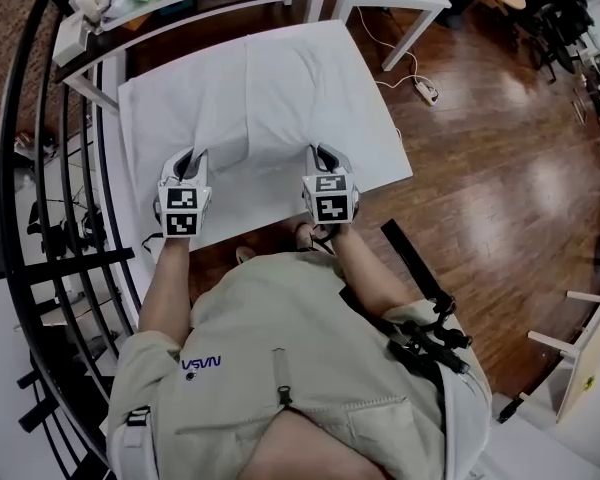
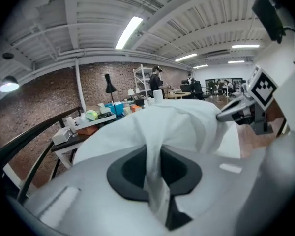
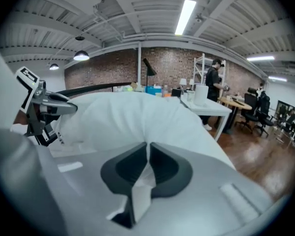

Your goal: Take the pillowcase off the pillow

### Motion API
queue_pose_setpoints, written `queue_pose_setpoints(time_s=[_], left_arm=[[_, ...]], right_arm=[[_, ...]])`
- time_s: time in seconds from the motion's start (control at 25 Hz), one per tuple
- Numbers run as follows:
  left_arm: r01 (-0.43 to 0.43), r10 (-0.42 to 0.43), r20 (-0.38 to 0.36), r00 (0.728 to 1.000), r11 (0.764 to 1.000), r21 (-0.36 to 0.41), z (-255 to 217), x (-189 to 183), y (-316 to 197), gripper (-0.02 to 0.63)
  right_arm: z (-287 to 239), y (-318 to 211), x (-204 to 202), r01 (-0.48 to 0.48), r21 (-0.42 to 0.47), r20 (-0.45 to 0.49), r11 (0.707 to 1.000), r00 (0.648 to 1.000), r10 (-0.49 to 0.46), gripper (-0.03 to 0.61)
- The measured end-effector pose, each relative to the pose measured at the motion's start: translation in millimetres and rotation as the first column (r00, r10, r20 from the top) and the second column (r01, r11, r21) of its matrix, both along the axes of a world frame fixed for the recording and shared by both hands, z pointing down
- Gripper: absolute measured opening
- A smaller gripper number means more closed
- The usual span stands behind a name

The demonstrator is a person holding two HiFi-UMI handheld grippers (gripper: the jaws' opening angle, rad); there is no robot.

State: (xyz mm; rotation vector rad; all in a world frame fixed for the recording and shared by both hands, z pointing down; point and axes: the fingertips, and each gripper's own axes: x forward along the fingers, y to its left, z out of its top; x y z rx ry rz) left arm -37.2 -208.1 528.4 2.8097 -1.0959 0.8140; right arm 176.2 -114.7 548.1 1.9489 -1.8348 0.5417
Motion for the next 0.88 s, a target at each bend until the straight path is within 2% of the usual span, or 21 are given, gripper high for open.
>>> queue_pose_setpoints(time_s=[0.12, 0.28, 0.36, 0.48, 0.6, 0.64, 0.72, 0.8, 0.88], left_arm=[[0.072, -0.07, -0.097, 0.993, 0.997, 0.013, -31, -17, -16, 0.04], [0.113, -0.109, -0.183, 0.977, 0.994, 0.012, -63, -29, -29, 0.037], [0.118, -0.116, -0.213, 0.97, 0.993, -0.002, -70, -32, -31, 0.037], [0.136, -0.143, -0.252, 0.957, 0.99, -0.045, -67, -39, -31, 0.034], [0.192, -0.219, -0.292, 0.931, 0.974, -0.119, -53, -60, -30, 0.028], [0.195, -0.228, -0.291, 0.929, 0.971, -0.139, -47, -66, -26, 0.028], [0.149, -0.185, -0.255, 0.949, 0.976, -0.157, -33, -66, -12, 0.031], [0.094, -0.129, -0.203, 0.971, 0.98, -0.173, -16, -61, 6, 0.035], [0.08, -0.116, -0.179, 0.977, 0.977, -0.196, -1, -60, 18, 0.063]], right_arm=[[-17, 4, 12, -0.023, 0.038, -0.027, 0.999, 0.999, 0.024, 0.017], [-43, 12, 47, -0.095, 0.092, -0.095, 0.991, 0.99, 0.104, 0.015], [-54, 16, 72, -0.148, 0.108, -0.1, 0.983, 0.982, 0.159, 0.015], [-52, 27, 114, -0.255, 0.096, -0.088, 0.962, 0.961, 0.263, 0.014], [-25, 46, 154, -0.356, 0.036, -0.064, 0.934, 0.932, 0.358, 0.012], [-15, 50, 160, -0.357, 0.011, -0.043, 0.934, 0.933, 0.357, 0.012], [2, 56, 156, -0.31, -0.028, -0.011, 0.95, 0.951, 0.31, 0.012], [16, 58, 143, -0.258, -0.062, 0.008, 0.964, 0.966, 0.259, 0.012], [25, 59, 127, -0.221, -0.088, 0.027, 0.971, 0.974, 0.224, 0.018]])
